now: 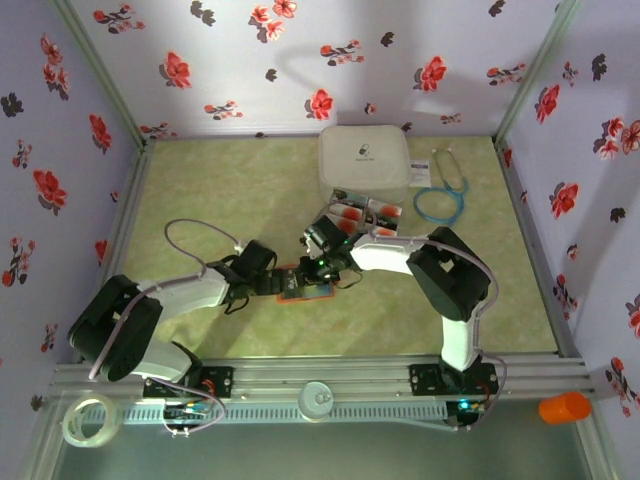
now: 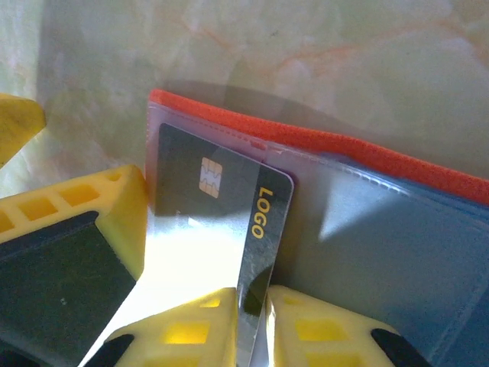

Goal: Put the credit cards into the card holder
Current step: Insert the credit card into the card slot.

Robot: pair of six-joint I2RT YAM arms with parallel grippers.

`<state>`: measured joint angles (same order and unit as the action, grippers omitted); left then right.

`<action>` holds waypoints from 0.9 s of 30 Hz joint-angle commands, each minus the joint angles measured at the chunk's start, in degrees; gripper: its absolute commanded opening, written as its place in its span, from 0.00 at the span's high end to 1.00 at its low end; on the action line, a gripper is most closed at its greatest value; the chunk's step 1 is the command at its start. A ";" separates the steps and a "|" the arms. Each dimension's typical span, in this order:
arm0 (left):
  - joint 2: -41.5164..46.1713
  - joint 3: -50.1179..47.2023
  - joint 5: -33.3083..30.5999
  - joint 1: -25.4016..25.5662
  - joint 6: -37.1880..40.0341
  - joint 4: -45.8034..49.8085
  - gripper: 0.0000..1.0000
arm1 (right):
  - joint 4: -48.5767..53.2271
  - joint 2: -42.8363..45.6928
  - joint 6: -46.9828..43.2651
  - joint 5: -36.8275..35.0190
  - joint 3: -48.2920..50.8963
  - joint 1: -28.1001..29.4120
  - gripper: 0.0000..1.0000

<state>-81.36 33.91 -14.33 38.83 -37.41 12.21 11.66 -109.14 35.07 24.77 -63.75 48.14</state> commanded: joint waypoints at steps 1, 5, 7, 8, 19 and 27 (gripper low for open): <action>-1.63 -0.11 1.73 -3.24 2.74 -3.18 0.00 | -0.45 -0.01 1.38 -1.49 1.30 0.97 0.79; -0.50 1.15 2.77 -4.28 3.31 -2.08 0.00 | -2.98 2.29 3.55 -1.85 3.79 0.97 0.68; 0.27 1.64 3.13 -4.37 3.40 -1.35 0.00 | -3.46 3.43 4.04 -2.11 4.18 0.91 0.64; 0.60 1.67 3.16 -4.38 3.46 -1.00 0.00 | -3.43 3.97 4.11 -2.30 4.16 0.98 0.63; 0.92 -1.18 3.12 -4.55 1.91 -1.91 0.00 | 0.48 6.03 1.87 -5.65 0.87 0.97 0.68; -0.29 -1.82 3.13 -4.60 1.93 -2.89 0.00 | 1.25 3.77 0.70 -5.80 0.17 0.90 0.93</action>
<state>-80.03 33.69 -10.02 34.92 -36.21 10.94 11.07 -104.09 36.47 20.05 -62.22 48.77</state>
